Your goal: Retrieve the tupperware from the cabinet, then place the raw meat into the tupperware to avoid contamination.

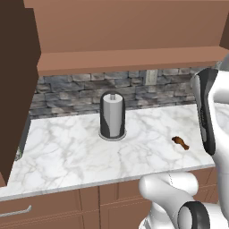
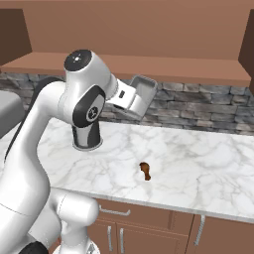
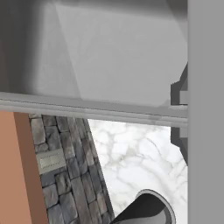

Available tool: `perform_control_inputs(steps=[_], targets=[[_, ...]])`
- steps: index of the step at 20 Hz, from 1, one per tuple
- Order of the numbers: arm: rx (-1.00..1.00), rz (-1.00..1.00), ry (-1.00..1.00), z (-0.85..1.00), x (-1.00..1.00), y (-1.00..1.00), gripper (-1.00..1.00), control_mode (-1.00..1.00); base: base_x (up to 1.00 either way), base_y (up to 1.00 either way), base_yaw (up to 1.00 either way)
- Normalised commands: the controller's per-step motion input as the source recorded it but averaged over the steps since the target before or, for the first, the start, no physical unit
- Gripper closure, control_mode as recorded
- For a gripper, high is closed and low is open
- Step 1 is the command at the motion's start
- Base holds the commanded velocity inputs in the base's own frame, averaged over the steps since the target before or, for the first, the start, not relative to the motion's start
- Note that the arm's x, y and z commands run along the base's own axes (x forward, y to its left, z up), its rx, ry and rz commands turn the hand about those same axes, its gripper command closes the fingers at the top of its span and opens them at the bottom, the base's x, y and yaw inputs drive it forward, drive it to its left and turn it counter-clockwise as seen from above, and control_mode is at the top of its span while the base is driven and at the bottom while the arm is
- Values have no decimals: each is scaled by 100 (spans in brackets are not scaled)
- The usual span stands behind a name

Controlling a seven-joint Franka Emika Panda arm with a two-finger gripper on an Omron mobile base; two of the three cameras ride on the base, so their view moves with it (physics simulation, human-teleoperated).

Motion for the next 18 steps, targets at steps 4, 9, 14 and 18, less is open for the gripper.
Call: perform_control_inputs(steps=[4,9,14,18], targets=[[15,7,4,-27,-40,18,100,-100,0,0,0],[11,5,1,-21,-33,36,100,-100,0,0,0],[1,3,0,-26,-32,55,100,-100,0,0,0],[0,3,0,-24,-29,57,100,-100,0,0,0]])
